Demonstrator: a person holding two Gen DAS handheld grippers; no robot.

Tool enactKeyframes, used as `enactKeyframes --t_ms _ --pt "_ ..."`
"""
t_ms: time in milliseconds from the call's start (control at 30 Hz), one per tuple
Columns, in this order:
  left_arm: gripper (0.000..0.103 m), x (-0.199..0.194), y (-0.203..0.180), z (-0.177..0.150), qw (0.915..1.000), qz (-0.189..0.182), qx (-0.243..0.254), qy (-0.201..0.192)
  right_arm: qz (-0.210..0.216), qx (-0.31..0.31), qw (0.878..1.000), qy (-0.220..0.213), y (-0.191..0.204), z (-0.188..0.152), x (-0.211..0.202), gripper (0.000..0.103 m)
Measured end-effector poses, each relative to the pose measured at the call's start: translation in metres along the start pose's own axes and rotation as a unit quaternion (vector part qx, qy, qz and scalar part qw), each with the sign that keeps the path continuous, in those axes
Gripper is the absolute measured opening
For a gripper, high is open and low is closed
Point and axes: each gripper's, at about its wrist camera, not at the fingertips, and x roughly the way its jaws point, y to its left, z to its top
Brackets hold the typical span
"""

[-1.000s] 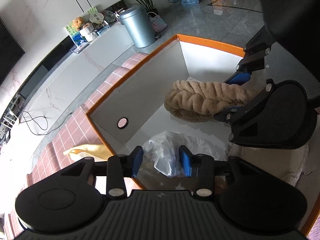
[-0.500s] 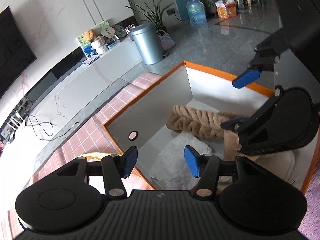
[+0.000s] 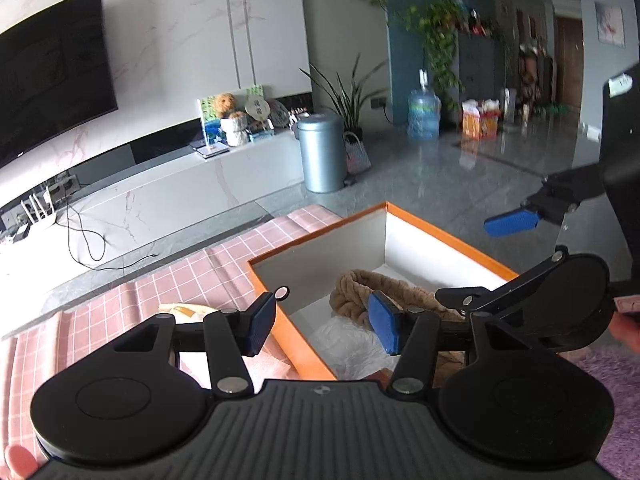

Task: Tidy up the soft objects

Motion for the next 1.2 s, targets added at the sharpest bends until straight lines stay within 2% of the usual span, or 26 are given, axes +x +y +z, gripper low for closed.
enactKeyframes --t_ms 233,367,500,633,767,867,1000,1067,1200 --pt "0.064 -0.041 0.028 -0.022 0.9973 0.011 -0.056 -0.046 -0.009 0.061 0.996 -0.06 0.032 -0.011 -0.036 0.072" --pt "0.064 -0.061 0.043 -0.04 0.9953 0.031 -0.068 -0.06 0.02 0.085 0.992 -0.09 0.061 -0.017 -0.053 0.072" --pt "0.063 -0.073 0.056 -0.058 0.9931 0.047 -0.091 -0.058 0.048 0.078 0.99 -0.111 0.098 -0.022 -0.065 0.073" --pt "0.063 -0.087 0.073 -0.087 0.9878 0.074 -0.126 -0.053 0.066 0.067 0.987 -0.132 0.131 -0.031 -0.07 0.08" --pt "0.061 -0.096 0.094 -0.115 0.9816 0.081 -0.17 -0.032 0.086 0.05 0.987 -0.127 0.161 -0.042 -0.071 0.081" --pt "0.055 -0.101 0.106 -0.134 0.979 0.088 -0.184 0.0 0.102 0.021 0.987 -0.126 0.184 -0.053 -0.069 0.081" --pt "0.05 -0.111 0.123 -0.163 0.9709 0.084 -0.223 0.025 0.114 0.011 0.987 -0.109 0.204 -0.065 -0.061 0.08" --pt "0.049 -0.114 0.127 -0.173 0.97 0.076 -0.229 0.031 0.116 0.011 0.989 -0.092 0.209 -0.068 -0.053 0.077" --pt "0.049 -0.114 0.124 -0.194 0.9688 0.06 -0.235 0.05 0.115 0.006 0.991 -0.067 0.212 -0.074 -0.04 0.063"
